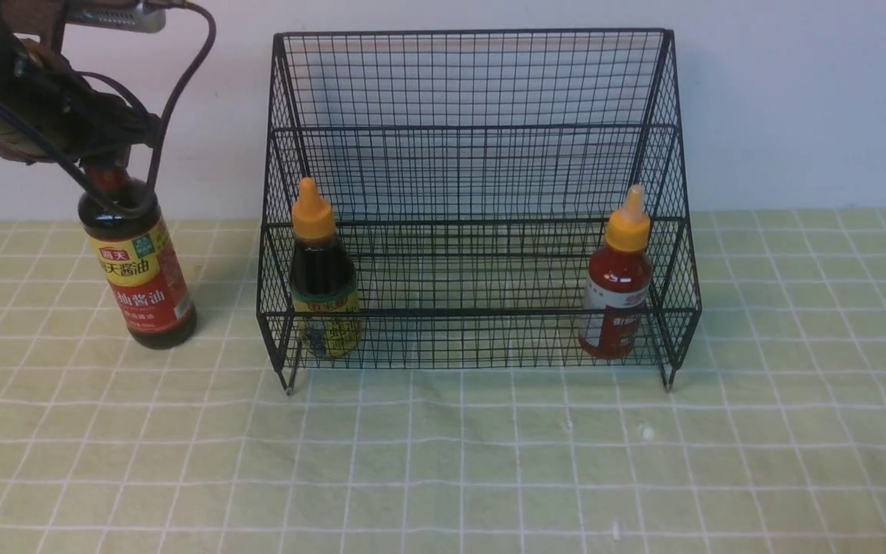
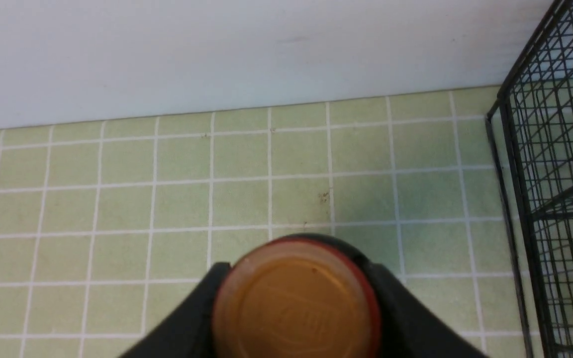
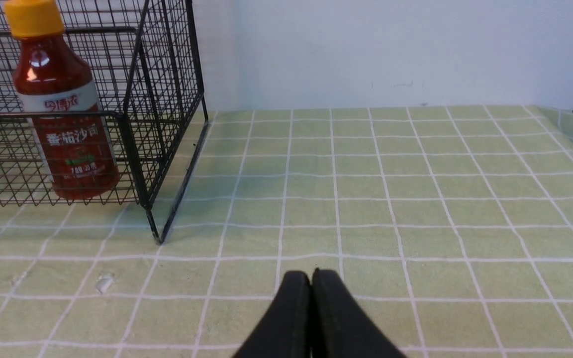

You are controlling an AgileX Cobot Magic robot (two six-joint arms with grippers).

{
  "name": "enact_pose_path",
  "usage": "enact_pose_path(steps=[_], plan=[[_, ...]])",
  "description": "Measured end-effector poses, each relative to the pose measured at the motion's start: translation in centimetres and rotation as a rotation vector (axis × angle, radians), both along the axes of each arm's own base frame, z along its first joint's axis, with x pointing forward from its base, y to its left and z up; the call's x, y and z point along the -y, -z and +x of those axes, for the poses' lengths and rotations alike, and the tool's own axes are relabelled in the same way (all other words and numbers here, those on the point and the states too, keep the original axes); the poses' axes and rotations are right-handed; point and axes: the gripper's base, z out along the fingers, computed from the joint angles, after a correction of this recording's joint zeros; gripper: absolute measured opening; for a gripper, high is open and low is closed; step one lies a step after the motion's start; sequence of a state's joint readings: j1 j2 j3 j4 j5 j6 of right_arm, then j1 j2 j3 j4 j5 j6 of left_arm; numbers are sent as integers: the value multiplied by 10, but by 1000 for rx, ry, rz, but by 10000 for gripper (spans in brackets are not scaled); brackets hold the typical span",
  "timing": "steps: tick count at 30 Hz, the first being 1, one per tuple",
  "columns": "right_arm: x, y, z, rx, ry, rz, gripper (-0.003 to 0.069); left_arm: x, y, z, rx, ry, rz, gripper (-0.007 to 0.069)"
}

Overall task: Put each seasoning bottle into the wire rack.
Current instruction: Use the left arm to put the condiment bottle back on the shelf

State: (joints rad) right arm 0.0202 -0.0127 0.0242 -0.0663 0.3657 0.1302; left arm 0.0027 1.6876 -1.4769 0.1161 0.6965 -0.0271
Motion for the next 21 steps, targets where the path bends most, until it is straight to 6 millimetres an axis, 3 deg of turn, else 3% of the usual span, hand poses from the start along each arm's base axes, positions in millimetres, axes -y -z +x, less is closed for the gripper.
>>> enact_pose_path(steps=[4,11,12,16,21], plan=[[0,0,0,0,0,0,-15,-1,-20,-12,41,2,14,280],[0,0,0,0,0,0,-15,4,-89,-34,241,3,-50,280],[0,0,0,0,0,0,-15,4,-90,-34,243,3,-54,280],[0,0,0,0,0,0,-15,18,-135,-46,361,43,-98,280],[0,0,0,0,0,0,-15,43,-167,-55,455,125,-118,280]])
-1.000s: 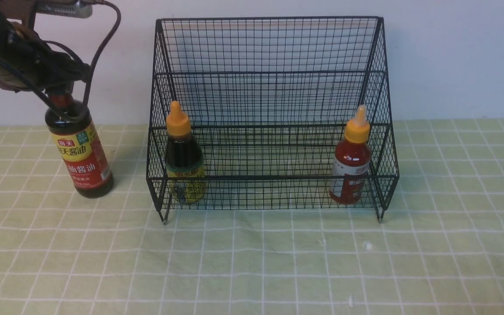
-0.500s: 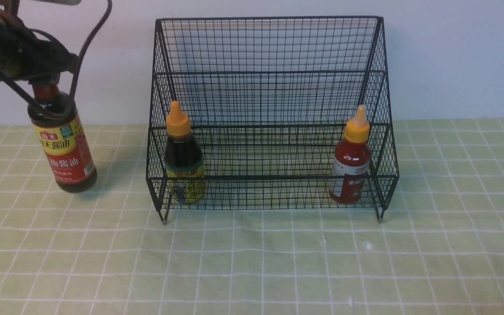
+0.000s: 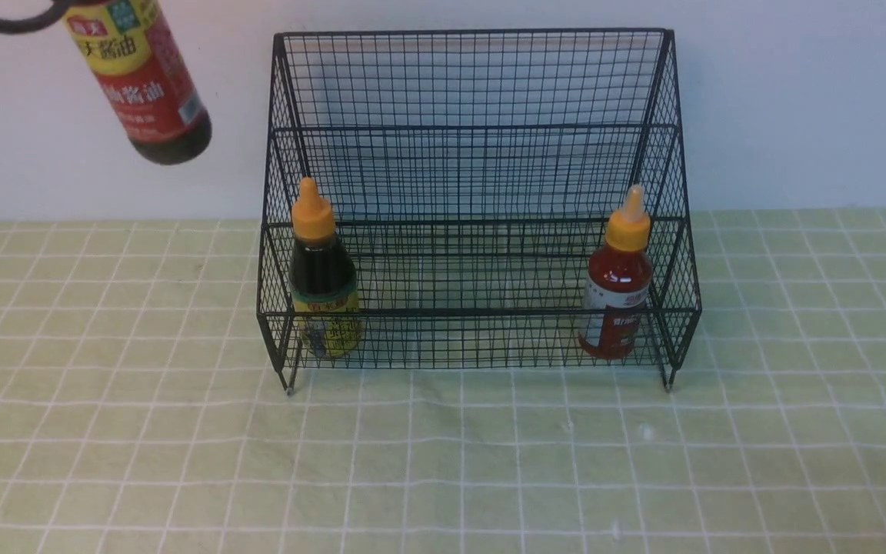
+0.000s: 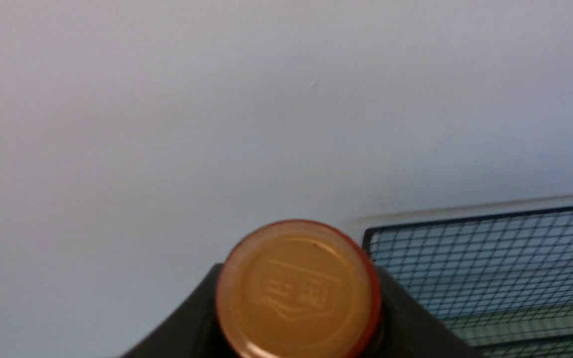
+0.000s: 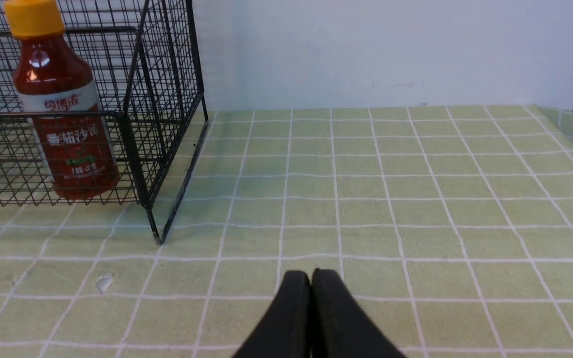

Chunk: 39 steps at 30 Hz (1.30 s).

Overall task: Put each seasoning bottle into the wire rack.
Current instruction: Use the left arm to put the condiment bottle back on the shelf

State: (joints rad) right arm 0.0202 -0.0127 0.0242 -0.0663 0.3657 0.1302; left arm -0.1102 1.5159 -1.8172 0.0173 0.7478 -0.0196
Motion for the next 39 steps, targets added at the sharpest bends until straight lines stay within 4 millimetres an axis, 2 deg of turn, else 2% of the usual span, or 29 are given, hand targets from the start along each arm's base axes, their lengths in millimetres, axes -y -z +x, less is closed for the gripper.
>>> enact_pose_path(steps=[3,11,16,19,21,30,39], plan=[[0,0,0,0,0,0,-15,22,-12,-6,55,70,-19,280],[0,0,0,0,0,0,-15,56,-16,-6,130,172,-43,280],[0,0,0,0,0,0,-15,80,0,14,135,221,-47,280],[0,0,0,0,0,0,-15,87,10,23,107,230,-42,280],[0,0,0,0,0,0,-15,96,24,33,72,243,-35,280],[0,0,0,0,0,0,-15,109,57,56,-23,251,-66,280],[0,0,0,0,0,0,-15,113,64,67,-23,244,-82,280]])
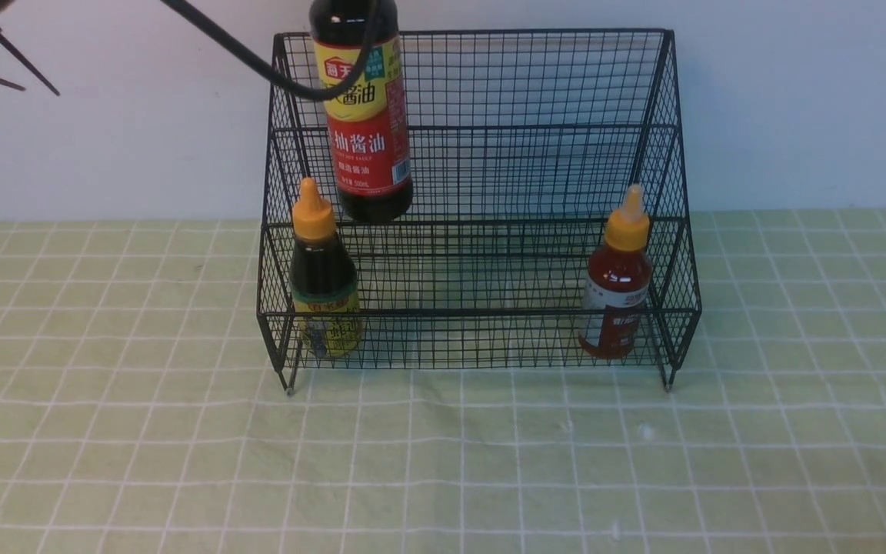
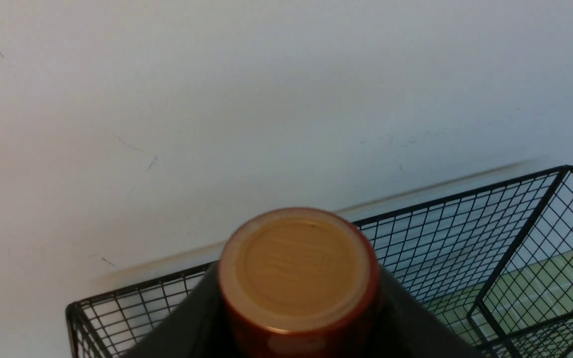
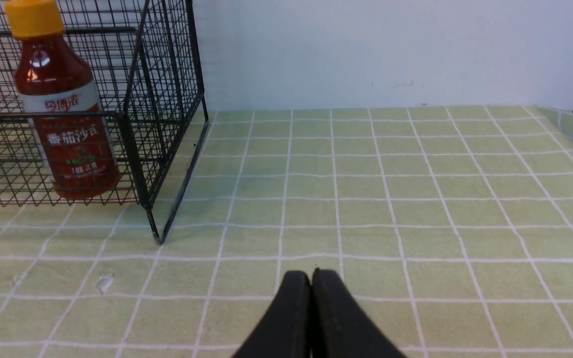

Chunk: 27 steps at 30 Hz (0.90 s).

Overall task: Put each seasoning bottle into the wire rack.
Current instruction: Use the left arm to put the condiment bottle back on the shelf

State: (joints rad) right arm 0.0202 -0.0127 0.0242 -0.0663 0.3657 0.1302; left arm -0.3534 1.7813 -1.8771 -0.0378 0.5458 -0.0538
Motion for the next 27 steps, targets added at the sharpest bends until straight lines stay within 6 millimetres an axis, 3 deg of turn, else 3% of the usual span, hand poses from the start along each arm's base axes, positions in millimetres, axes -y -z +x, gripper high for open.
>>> enact_pose_path(steps=[10,27], plan=[[0,0,0,0,0,0,-15,4,7,13,63,-5,-26,279],[0,0,0,0,0,0,-15,8,39,18,-117,5,24,279]])
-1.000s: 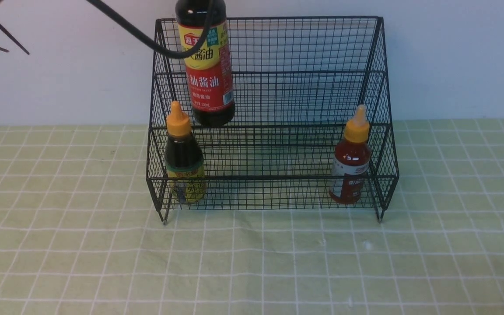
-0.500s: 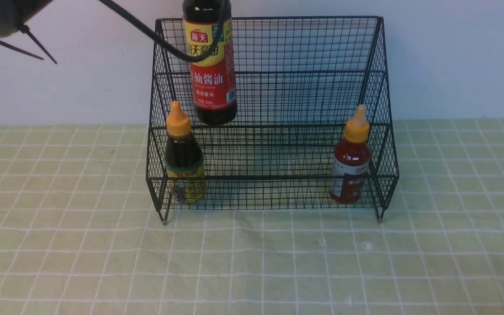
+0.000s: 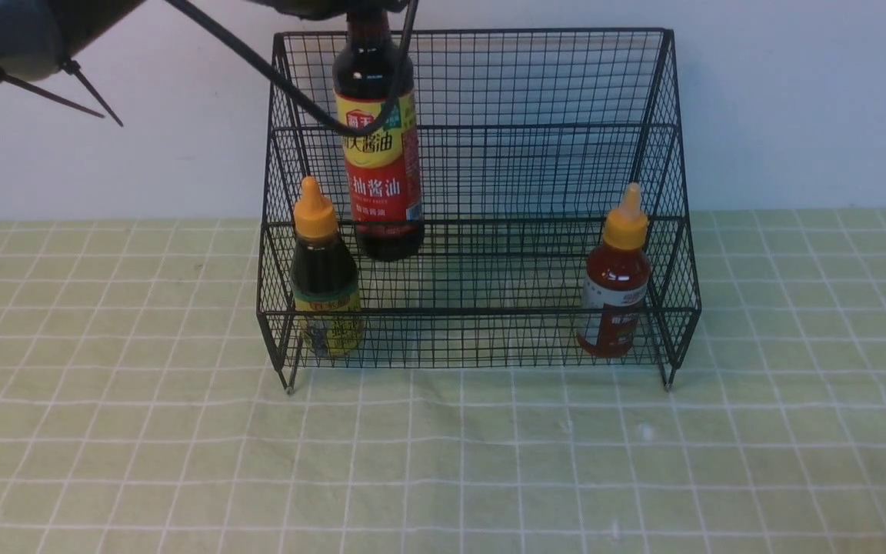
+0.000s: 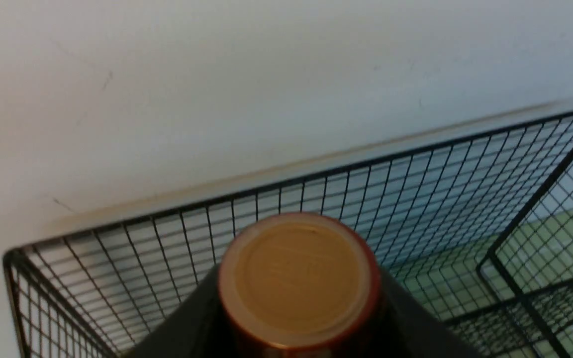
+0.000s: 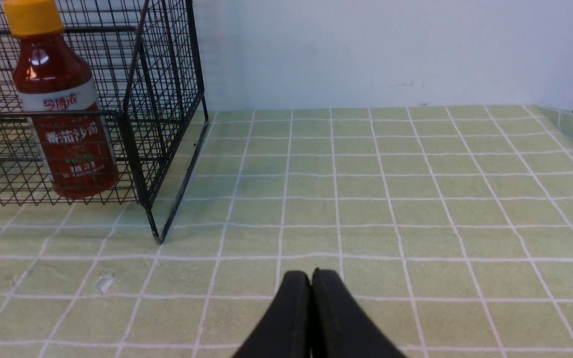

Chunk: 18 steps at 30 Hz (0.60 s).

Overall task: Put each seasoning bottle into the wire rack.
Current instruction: Use the left arm to put the condiment bottle back on the shelf

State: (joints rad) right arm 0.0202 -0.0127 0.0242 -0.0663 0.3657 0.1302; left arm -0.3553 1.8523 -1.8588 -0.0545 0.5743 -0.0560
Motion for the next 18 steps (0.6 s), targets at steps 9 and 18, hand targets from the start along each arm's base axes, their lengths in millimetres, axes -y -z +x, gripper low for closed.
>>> enact_pose_path(steps=[9,18], plan=[[0,0,0,0,0,0,-15,3,29,-1,-215,17,31,279],[0,0,0,0,0,0,-15,5,31,0,-199,59,68,279]])
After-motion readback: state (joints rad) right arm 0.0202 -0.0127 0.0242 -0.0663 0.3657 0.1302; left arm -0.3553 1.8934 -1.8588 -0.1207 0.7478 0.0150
